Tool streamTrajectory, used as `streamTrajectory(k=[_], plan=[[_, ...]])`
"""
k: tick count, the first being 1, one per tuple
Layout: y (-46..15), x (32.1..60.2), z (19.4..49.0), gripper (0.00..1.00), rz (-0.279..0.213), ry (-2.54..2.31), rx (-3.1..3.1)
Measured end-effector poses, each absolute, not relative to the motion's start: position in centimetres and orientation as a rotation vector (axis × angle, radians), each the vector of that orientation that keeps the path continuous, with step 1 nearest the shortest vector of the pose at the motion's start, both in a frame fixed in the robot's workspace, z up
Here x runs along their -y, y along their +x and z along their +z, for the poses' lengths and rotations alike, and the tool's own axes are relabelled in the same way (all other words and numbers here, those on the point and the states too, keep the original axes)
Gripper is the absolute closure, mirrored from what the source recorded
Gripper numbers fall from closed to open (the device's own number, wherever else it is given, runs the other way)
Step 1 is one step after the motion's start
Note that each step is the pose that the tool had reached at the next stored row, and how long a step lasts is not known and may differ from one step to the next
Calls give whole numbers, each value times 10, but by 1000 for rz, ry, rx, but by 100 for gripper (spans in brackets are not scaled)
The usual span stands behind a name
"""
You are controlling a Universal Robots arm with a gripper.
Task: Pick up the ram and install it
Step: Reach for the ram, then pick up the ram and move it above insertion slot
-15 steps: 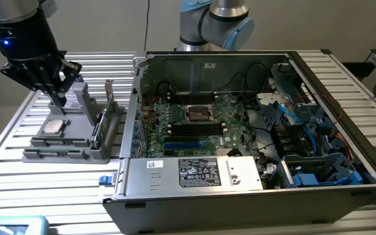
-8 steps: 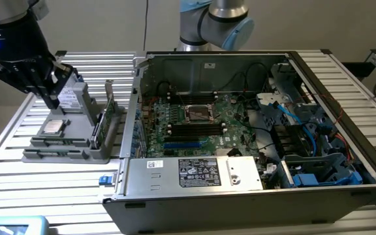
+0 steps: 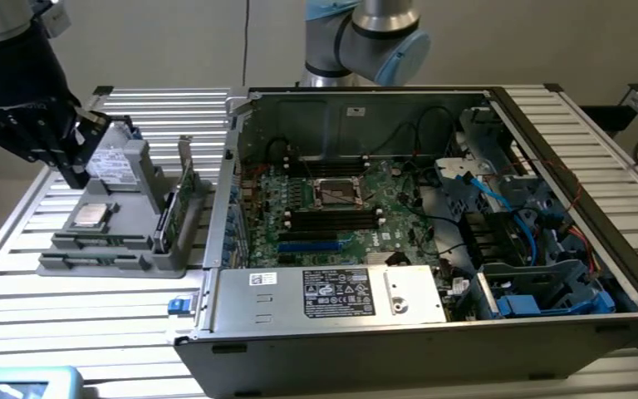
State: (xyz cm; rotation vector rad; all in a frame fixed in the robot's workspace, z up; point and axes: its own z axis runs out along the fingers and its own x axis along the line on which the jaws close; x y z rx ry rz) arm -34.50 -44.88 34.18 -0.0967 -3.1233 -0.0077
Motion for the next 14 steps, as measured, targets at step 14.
streamTrajectory(k=[14], plan=[[-357,441,336,89,16,60,3132]])
